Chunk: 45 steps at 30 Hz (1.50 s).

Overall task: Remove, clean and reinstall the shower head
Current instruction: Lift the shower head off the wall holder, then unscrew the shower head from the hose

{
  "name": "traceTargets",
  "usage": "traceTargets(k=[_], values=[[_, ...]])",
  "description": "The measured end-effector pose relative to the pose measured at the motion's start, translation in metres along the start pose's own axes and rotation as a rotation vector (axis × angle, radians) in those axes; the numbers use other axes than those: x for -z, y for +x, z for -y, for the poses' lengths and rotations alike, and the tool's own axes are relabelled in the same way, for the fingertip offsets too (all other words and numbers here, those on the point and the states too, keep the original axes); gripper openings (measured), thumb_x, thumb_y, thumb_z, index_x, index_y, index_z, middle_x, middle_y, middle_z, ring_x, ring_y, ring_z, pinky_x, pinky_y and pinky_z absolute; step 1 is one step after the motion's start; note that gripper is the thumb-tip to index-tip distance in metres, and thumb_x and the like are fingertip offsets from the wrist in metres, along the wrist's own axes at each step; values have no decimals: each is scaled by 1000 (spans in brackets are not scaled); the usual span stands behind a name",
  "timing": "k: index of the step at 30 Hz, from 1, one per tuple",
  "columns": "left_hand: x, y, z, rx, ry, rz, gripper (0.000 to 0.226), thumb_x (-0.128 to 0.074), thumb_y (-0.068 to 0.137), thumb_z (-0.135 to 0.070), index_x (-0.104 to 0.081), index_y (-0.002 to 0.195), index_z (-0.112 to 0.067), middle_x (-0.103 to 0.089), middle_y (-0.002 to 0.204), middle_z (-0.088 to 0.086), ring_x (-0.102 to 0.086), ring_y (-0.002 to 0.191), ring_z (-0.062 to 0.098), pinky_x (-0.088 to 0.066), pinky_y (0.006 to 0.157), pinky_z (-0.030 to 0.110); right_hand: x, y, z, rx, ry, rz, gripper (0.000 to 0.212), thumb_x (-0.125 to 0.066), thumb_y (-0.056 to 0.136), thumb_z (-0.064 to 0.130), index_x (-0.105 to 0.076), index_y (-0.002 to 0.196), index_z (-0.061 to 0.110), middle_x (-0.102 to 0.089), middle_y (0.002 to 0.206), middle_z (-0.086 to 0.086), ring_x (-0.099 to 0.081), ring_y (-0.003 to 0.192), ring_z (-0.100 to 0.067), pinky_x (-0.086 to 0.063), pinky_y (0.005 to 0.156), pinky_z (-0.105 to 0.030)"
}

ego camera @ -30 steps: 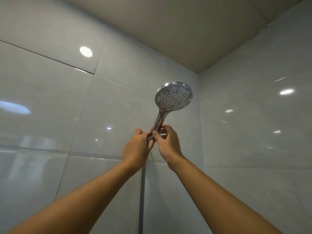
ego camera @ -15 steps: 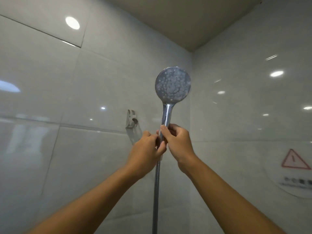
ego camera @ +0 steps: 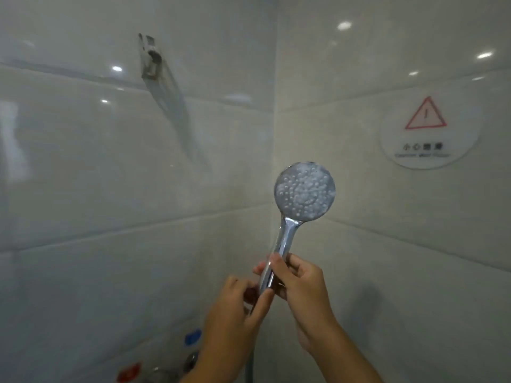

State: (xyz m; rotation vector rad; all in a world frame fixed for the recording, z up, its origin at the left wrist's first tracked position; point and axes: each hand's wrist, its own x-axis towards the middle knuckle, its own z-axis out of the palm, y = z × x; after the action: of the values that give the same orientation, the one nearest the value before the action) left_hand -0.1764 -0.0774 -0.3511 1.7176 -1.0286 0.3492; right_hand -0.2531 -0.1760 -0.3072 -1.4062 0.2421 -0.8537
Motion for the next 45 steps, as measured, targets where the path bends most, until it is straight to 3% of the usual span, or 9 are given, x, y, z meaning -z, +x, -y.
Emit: traceTargets(k=[6,12,18,26,29,32,37,41,45], values=[[-62,-118,46,270,-48,44,33,-53,72,-62,-62,88,-35,-62,71,-10,-58,64,0,-51,61,25,30,-59,-85,-182,80,-157,25,-60,95,16,-68,87,-6,-75,82,-17,-74,85,-30,-58,71,-40],[-79,-202,52,282,65,153,14,-50,89,-48,-54,85,-34,-50,68,-19,-51,68,-4,-38,62,9,54,-124,-143,-392,188,-257,19,-55,97,14,-64,94,-2,-71,82,-16,-72,80,-31,-57,78,-45],[-87,-250,58,340,95,327,21,-48,95,-38,-54,85,-21,-57,73,-9,-53,67,6,-37,58,17,71,-161,-170,-536,377,-309,15,-44,103,12,-51,92,4,-66,79,-15,-69,70,-28,-58,75,-42],[-80,-245,32,872,-511,412,54,-31,101,-39,-64,70,-10,-37,47,-7,-29,41,8,-22,42,23,79,-174,-169,-589,390,-244,18,-42,104,20,-49,91,9,-64,64,-3,-65,60,-21,-40,55,-36],[-79,-252,32,714,-436,378,41,-53,88,-50,-59,94,-10,-51,64,-5,-43,54,8,-36,49,21,74,-175,-171,-580,413,-298,17,-43,104,18,-50,91,9,-61,68,-6,-63,61,-22,-50,59,-37],[-79,-265,33,592,-347,252,28,-72,81,-32,-50,93,-20,-56,73,0,-50,61,7,-43,58,25,71,-177,-173,-558,440,-340,17,-42,104,16,-49,92,7,-57,72,-9,-62,62,-22,-54,65,-37],[-80,-271,28,650,-312,79,12,-63,89,-26,-57,82,-19,-57,65,7,-49,55,7,-40,54,23,68,-181,-174,-524,407,-338,19,-40,105,16,-50,91,6,-59,71,-9,-63,64,-22,-54,71,-39],[-80,-272,29,735,-312,108,37,-45,97,-33,-54,68,-12,-51,53,-2,-43,47,7,-36,49,22,65,-185,-173,-535,368,-361,19,-41,104,15,-52,91,6,-59,71,-9,-64,63,-21,-55,71,-39],[-76,-282,33,689,-347,215,15,-65,86,-33,-54,92,-24,-61,73,3,-52,58,7,-43,55,22,62,-190,-175,-571,335,-394,20,-43,103,15,-54,89,6,-58,71,-8,-63,64,-21,-56,73,-41]])
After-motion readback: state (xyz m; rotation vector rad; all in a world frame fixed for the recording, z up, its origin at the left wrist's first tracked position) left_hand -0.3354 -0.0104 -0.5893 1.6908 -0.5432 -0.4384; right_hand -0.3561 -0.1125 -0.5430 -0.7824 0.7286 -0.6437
